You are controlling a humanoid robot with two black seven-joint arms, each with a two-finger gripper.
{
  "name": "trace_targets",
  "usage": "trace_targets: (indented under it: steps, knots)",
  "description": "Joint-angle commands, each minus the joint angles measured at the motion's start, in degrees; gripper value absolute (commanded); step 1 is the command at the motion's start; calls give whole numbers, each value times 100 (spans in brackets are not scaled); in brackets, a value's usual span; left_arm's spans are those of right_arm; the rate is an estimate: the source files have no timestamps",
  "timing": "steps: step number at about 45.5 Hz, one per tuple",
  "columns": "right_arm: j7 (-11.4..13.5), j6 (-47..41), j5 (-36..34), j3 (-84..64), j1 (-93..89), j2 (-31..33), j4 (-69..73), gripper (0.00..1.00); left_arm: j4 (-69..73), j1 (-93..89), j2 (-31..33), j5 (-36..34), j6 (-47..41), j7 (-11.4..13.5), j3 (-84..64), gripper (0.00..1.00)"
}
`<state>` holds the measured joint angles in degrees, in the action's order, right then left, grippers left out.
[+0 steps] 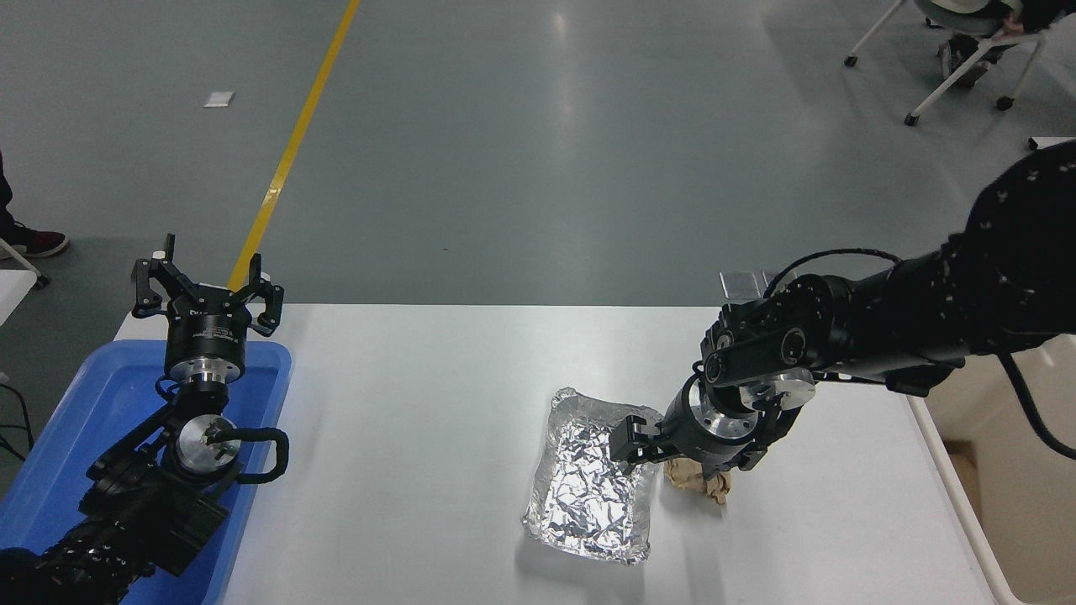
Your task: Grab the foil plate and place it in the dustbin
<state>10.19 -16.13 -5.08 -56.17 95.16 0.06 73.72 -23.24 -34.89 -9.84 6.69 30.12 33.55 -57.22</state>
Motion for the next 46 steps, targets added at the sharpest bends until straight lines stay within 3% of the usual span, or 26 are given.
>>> trace_targets:
  steps: [1, 46]
  knots:
    - [0, 137, -212, 89, -262, -6, -156, 100, -5, 0, 0, -1, -6, 3, 0, 99]
    - [9, 795, -186, 599, -1536, -6, -1105, 94, 3, 0, 0, -1, -6, 3, 0, 99]
